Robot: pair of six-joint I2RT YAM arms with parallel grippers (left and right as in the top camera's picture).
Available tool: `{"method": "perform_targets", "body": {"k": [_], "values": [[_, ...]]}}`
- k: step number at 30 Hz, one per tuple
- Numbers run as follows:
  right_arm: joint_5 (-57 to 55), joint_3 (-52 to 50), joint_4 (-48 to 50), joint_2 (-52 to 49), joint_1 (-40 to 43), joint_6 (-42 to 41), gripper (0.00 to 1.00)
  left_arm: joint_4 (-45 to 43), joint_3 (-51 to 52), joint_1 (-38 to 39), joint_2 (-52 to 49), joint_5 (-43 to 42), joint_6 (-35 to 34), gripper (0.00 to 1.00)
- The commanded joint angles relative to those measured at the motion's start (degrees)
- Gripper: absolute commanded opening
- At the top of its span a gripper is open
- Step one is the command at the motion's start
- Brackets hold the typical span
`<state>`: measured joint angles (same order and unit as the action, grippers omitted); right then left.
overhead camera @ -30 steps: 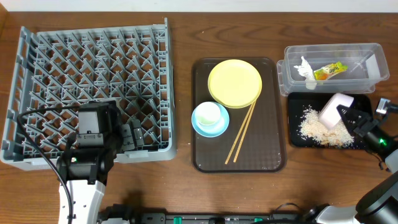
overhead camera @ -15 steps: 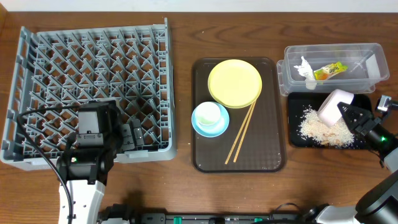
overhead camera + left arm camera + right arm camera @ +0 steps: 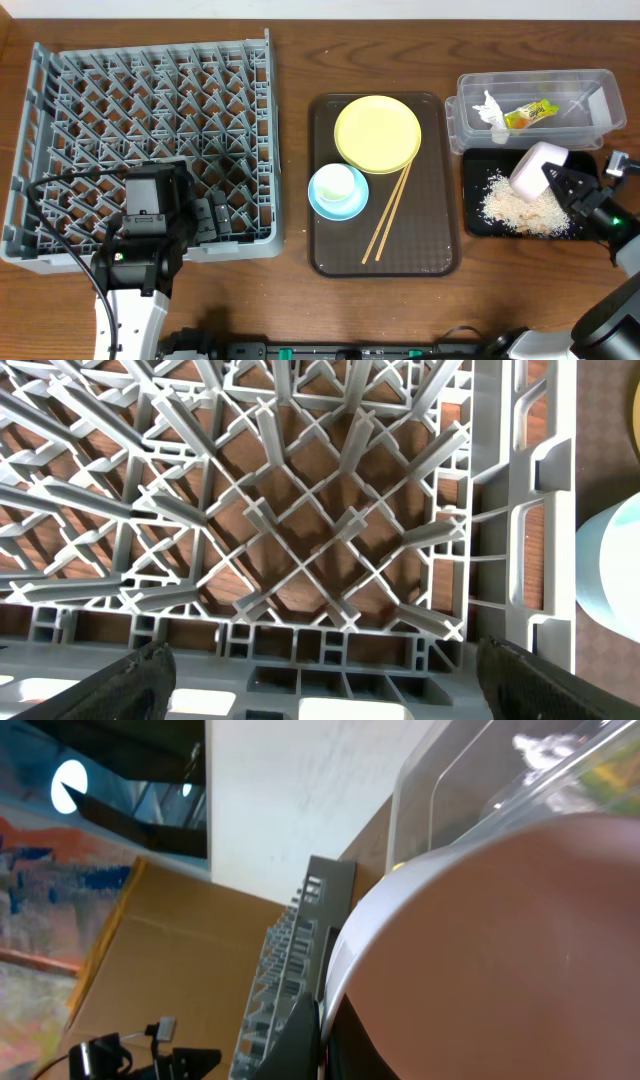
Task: Sort waste into correct bins and load items into the dishwasher rack
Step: 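Tip the pink bowl over the black tray to pour out the rice, then carry the pink bowl with the right gripper and set it on the yellow plate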
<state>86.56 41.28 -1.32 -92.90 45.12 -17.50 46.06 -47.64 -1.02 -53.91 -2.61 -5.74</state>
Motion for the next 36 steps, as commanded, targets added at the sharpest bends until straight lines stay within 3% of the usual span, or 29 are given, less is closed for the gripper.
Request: {"method": "perform_targets", "body": {"k": [1,5,8,11,21,28,36], "values": [[0.8,0.3,0.3,0.3,-2.0,-1.5,0.03,-0.1,-1.2,0.1,0.0,0.1,0.6,0.97],[2.4,0.3,0.5,0.3,-4.1,2.1,0.04,0.0,-1.2,0.1,0.0,0.1,0.6,0.97],[-5.4,0.3,-1.4,0.3,-5.3,-4.0,0.01,-0.1,-1.2,0.1,0.0,0.1,0.6,0.97],[-6.2,0.3,-0.9,0.4,-7.9,-4.7,0.01,-0.1,-1.2,0.1,0.0,0.1,0.6,0.97],[-11.1,2.3,2.7,4.8,-24.6,-5.0,0.01,-0.1,-1.2,0.1,0.0,0.1,0.6,0.97],[-31.9,4.9,2.2,11.2,-38.3,-4.6,0.01,-0.1,-1.2,0.1,0.0,0.1,0.5,0.97],[-66.4,4.9,-0.1,11.0,-56.1,6.9,0.01,-0.1,-1.2,0.1,0.0,0.1,0.6,0.97]]}}
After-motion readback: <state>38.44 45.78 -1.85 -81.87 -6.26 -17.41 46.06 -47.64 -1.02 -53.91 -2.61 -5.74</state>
